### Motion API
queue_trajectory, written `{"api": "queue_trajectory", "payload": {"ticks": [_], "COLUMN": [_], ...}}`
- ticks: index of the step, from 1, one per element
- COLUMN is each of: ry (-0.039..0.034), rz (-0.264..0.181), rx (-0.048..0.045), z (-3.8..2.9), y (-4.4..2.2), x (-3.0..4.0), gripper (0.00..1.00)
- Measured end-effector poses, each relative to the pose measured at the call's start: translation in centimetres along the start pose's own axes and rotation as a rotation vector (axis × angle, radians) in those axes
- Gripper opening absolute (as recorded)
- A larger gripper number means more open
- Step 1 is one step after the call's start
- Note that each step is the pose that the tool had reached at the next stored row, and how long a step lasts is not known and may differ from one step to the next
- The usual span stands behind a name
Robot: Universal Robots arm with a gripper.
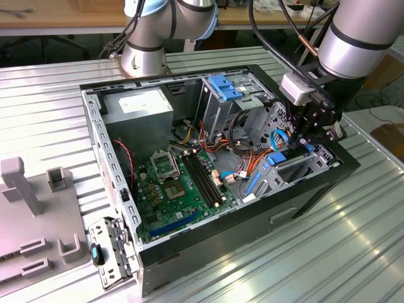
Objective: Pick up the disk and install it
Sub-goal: 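Insert the second disk wire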
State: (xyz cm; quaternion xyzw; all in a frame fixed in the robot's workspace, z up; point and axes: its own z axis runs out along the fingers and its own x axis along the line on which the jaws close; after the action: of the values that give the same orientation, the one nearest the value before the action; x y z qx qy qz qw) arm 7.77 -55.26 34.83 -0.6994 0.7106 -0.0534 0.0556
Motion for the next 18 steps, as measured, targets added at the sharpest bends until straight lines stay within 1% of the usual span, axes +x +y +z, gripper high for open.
{"api": "queue_trajectory", "payload": {"ticks": [5, 7, 12, 15, 18], "ry": [-0.0002, -0.0014, -0.0031, -0.0058, -0.0071], "rz": [0.0, -0.008, -0.009, -0.008, -0.008], "rx": [0.0, 0.0, 0.0, -0.0001, 0.0], "z": [0.06, 0.07, 0.21, 0.29, 0.08], "y": [-0.07, -0.08, -0.05, -0.04, -0.08], "x": [0.01, 0.01, 0.02, 0.01, 0.01], "gripper": [0.16, 0.16, 0.16, 0.16, 0.16]}}
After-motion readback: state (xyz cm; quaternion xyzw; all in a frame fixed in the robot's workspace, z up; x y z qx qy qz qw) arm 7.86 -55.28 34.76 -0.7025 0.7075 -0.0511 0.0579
